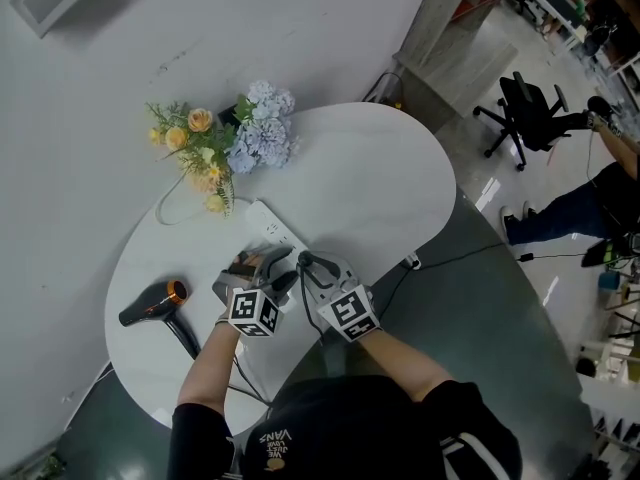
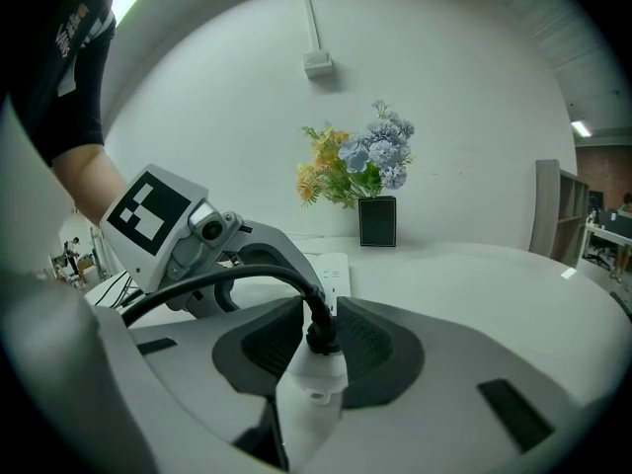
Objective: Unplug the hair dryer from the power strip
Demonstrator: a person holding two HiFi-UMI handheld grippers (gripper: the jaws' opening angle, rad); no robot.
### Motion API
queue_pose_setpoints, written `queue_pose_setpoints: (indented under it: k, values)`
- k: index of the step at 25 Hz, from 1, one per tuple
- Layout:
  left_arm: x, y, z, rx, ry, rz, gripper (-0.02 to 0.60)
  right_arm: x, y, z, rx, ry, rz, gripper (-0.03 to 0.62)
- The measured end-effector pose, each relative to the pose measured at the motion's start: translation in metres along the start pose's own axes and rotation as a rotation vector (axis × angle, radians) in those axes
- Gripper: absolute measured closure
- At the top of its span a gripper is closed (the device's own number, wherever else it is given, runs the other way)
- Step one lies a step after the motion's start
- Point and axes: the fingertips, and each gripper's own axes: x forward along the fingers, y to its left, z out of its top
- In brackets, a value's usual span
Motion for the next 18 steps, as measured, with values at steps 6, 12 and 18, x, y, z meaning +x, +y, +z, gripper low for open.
queue_pose_setpoints:
  k: [6,12,18]
  values:
    - [0.0016,0.0002,-0.0009,-0.018,-0.002,-0.002,0.337,0.0039,-0.0018,-0.0054,-0.018,0.009,-0.001,0.502]
    - [0.0021,0.0004,-0.001,-0.029,0.01,-0.013,0.336,0.002,-0.0054,-0.003,-0.075,0.019,-0.008,0.52]
    - [0.0028,-0.0002,-0.001,-0.045,0.031,-0.019,0.334,-0.0006,-0.0046,-0.0009,-0.06,0.011,-0.017,0.522]
